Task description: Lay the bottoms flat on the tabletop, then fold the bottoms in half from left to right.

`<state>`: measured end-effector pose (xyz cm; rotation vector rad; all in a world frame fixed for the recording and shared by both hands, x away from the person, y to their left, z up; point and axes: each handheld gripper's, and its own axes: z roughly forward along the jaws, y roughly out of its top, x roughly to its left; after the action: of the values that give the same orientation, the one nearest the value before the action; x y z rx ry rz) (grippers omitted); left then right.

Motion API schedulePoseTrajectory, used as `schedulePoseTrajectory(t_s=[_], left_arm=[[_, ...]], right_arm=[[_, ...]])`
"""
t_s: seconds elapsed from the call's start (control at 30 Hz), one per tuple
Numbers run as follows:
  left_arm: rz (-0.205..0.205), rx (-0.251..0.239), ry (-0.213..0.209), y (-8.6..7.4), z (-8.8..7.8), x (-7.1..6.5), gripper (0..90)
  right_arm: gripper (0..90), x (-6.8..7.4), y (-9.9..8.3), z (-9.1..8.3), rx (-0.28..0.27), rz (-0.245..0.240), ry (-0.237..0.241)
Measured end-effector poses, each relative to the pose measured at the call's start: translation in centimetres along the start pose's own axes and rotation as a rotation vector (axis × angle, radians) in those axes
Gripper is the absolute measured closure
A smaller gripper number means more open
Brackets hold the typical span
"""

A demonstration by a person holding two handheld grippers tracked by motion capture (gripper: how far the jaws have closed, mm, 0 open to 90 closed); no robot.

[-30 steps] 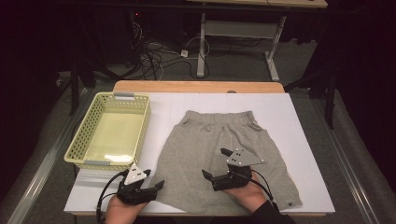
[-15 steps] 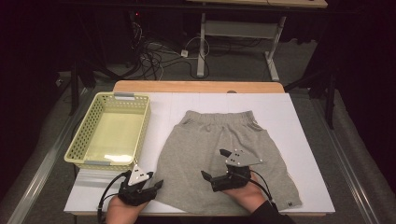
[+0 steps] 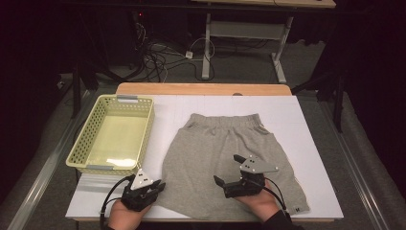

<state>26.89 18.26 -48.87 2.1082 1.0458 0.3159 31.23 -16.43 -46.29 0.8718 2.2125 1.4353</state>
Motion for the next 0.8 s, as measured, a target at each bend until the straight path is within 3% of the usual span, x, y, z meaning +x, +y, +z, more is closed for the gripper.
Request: schedulePoseTrajectory(t_s=[0.23, 0.33, 0.6, 0.8], left_arm=[[-0.032, 0.007, -0.071, 0.2, 0.0, 0.7, 82.9], [-0.059, -0.017, -0.104, 0.5, -0.2, 0.7, 82.9], [-0.014, -0.091, -0.164, 1.8, -0.6, -0.5, 82.7], [0.007, -0.145, -0.189, 1.7, -0.9, -1.1, 82.6]], right_arm=[[0.0, -0.2, -0.3, -0.3, 0.003, 0.012, -0.018], [0.1, -0.3, -0.4, -0.7, -0.001, 0.009, -0.024], [0.2, -1.1, -0.5, -2.5, -0.023, 0.030, -0.071], [0.3, -1.2, -0.1, -2.1, -0.027, 0.029, -0.066]])
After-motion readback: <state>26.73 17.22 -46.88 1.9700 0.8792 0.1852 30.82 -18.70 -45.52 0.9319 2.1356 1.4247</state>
